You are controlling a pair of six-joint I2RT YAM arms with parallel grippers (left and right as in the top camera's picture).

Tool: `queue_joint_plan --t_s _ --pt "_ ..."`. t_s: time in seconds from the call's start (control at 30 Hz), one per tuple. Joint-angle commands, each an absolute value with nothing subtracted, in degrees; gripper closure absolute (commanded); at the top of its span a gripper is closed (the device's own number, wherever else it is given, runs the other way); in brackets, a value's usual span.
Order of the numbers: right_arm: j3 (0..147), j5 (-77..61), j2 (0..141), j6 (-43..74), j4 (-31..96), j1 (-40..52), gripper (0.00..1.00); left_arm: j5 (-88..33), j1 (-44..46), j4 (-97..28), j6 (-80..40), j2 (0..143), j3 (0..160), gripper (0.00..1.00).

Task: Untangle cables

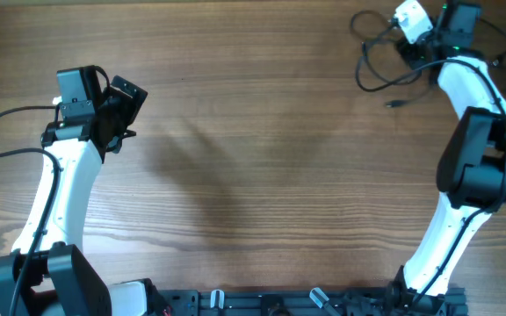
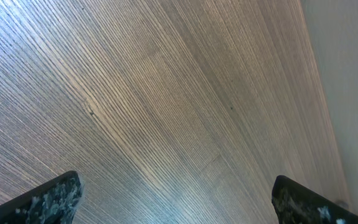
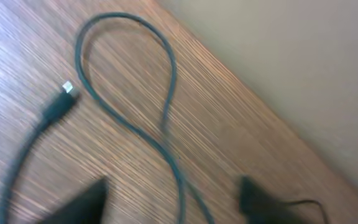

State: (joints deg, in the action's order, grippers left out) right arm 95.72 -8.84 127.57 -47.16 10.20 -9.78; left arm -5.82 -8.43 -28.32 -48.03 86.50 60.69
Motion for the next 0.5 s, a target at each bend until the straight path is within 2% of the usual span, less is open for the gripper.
queue_joint_plan --t_s 0.0,0.13,0.27,0.37,0.47 --pt "95.59 -0.40 124.62 -38.87 10.37 -9.10 0.00 -5.26 -8.75 -28.34 -47.09 85.93 60.45 0.00" --pt "95.57 4.25 111.22 -37.69 20.14 -9.10 0.00 -5.26 -8.75 -28.36 -47.09 85.93 60.45 0.00" --pt "95.57 2.85 92.79 -18.74 33.76 -9.13 0.00 -5.26 -8.75 -28.36 -47.09 85.93 60.45 0.00" --pt "95.57 0.71 82.70 -10.37 40.75 -9.10 0.00 -5.26 -8.75 -28.32 -47.09 85.93 60.45 0.00" --pt "95.57 -1.56 73.52 -8.25 50.46 -9.10 0.00 -5.26 -8.75 -28.34 -47.09 85.93 60.45 0.00"
